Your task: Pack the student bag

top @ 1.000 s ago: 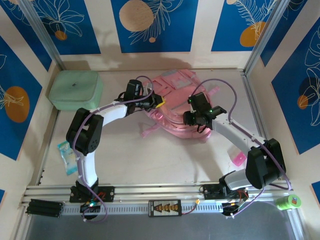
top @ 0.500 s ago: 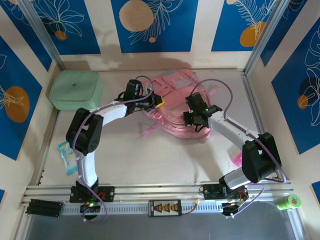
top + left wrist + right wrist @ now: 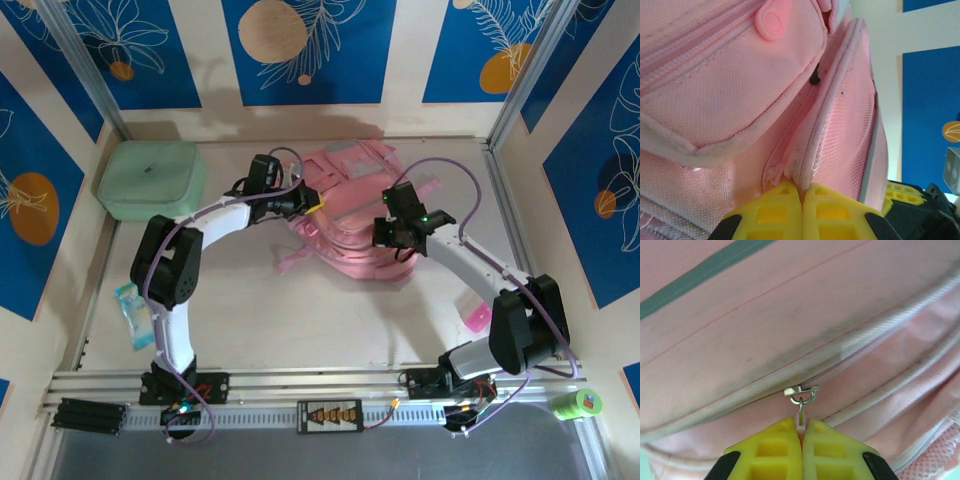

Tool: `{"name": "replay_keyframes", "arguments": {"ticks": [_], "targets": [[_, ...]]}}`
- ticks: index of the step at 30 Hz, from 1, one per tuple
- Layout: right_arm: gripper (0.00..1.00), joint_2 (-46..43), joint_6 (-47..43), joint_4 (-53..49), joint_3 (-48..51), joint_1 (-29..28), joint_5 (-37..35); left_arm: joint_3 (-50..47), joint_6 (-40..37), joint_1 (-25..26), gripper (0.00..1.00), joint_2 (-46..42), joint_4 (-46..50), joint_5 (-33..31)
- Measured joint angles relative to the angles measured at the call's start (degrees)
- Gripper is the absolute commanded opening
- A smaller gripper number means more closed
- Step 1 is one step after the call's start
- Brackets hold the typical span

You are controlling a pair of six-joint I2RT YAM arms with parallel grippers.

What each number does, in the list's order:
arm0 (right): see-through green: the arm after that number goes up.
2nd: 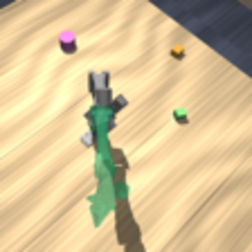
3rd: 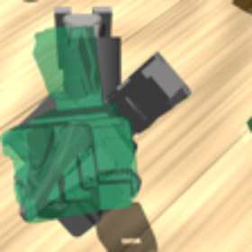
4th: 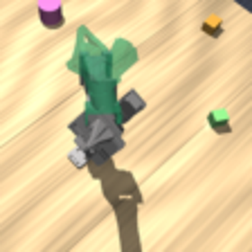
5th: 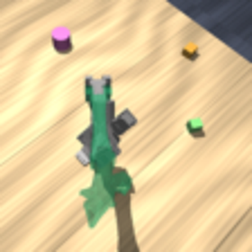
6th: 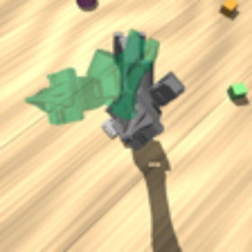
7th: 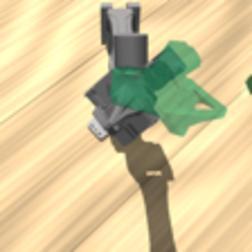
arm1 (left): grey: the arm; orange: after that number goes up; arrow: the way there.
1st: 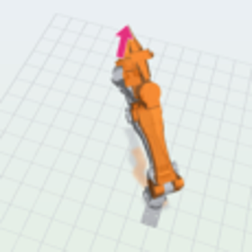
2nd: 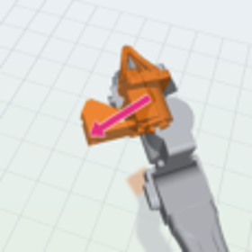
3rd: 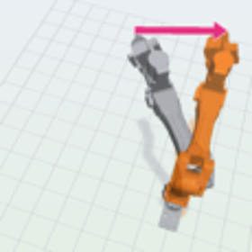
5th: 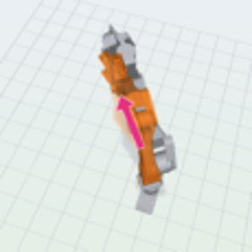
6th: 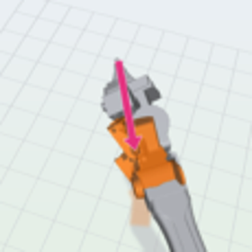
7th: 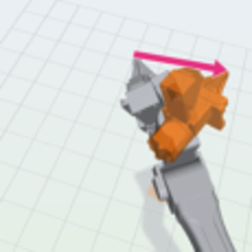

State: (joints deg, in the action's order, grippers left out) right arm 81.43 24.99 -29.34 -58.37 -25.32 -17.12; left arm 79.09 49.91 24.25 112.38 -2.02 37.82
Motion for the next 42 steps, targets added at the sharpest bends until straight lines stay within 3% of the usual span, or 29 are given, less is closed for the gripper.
{"name": "replay_keyframes", "arguments": {"ticks": [3, 6, 9, 16, 24, 34, 42], "targets": [[0.00, 0.0, 0.5, 0.9, 0.0, -4.0, 2.3, 4.7, -4.8, -1.0, 0.12, 0.9, 5.7, -1.7], [0.00, 0.0, 1.9, 3.0, 0.1, -6.7, 4.7, 7.7, -9.3, -2.0, 0.35, 1.7, 8.6, -5.7], [0.00, 0.5, 4.0, 4.9, 0.1, -8.7, 7.2, 7.0, -11.5, -3.5, 0.49, 1.0, 8.3, -10.1], [0.00, 9.0, 7.7, 8.5, -4.3, -10.6, 11.4, -4.7, -11.4, -8.7, 0.62, -8.4, 6.8, -15.0], [0.00, 17.3, 9.7, 11.9, -12.6, -12.2, 14.8, -11.9, -11.3, -9.1, 0.63, -17.9, 7.6, -13.5], [0.00, 19.5, 10.9, 13.7, -14.3, -13.2, 16.6, -12.2, -5.3, -8.5, 0.42, -14.4, 3.9, -7.1], [0.00, 19.5, 11.1, 13.7, -14.3, -13.2, 16.8, -13.4, -0.7, -7.4, 0.35, -11.7, -0.2, -6.7]]}}
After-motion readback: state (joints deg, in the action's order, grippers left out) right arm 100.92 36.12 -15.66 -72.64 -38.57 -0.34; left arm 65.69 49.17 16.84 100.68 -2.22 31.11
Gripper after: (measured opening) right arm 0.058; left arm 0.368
